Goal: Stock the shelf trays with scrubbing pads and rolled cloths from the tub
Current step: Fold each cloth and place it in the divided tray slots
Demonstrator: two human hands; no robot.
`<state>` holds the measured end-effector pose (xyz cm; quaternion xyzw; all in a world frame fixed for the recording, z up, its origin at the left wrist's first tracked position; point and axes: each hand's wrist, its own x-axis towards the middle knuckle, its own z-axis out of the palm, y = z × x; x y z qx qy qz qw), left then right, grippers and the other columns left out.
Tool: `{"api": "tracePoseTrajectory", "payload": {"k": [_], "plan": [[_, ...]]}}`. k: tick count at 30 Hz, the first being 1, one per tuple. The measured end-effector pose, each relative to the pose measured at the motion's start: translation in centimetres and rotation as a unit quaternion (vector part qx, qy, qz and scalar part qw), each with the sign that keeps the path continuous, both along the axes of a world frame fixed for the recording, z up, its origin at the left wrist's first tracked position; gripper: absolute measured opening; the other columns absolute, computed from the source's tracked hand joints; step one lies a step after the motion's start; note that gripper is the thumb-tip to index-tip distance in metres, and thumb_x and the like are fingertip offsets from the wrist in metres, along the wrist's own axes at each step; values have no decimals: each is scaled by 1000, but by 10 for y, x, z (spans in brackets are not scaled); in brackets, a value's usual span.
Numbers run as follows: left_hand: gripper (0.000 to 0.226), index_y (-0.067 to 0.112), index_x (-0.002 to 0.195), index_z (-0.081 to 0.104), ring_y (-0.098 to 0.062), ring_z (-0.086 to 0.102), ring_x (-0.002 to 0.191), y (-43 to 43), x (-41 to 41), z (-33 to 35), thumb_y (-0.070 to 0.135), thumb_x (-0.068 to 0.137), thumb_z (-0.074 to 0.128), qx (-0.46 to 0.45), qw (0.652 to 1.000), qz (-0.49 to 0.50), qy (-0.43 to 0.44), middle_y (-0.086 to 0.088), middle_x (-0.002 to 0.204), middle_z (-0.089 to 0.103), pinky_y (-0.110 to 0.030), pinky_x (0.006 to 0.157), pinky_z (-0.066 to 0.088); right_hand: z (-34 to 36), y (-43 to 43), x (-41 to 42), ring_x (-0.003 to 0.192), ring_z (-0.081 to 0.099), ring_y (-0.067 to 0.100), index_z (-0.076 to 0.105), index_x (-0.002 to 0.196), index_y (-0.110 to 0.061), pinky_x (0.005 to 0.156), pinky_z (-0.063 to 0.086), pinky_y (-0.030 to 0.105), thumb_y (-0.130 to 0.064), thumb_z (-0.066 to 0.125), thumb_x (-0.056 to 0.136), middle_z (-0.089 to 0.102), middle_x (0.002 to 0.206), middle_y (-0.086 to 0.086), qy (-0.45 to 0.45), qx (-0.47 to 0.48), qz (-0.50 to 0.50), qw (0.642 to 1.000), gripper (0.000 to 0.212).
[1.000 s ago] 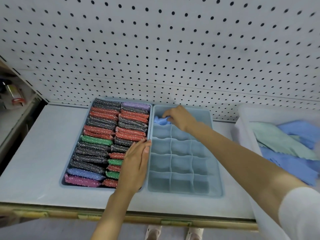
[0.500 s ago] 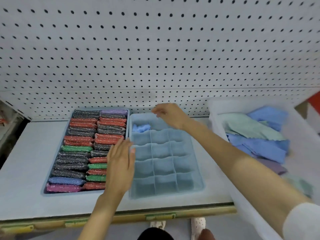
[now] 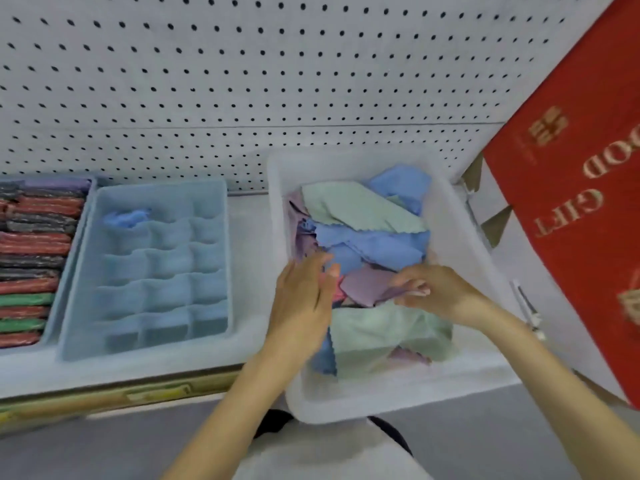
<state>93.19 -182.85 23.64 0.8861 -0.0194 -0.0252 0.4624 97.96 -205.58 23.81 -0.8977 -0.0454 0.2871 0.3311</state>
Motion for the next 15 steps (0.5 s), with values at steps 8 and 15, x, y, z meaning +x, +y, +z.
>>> {"api": "tracePoseTrajectory", "payload": {"k": [8,15], "plan": [[53,9,131,54,-3,28,118,-9,-6,-1,34,100,20,131,991,24,-27,-7,132,58,6,98,-7,-35,5,2,105,35,15,57,109,-28,87,28,27,-44,70,78,43,104,-8,-90,-125,252,955,38],[46,23,119,59,5,55,105,-14,-21,9,46,94,28,-54,992,106,-36,12,114,64,-6,87,36,-17,-2,0,75,49,6,57,76,-14,77,47,34,-16,72,83,55,77,-5,-26,128,162,978,16]]}}
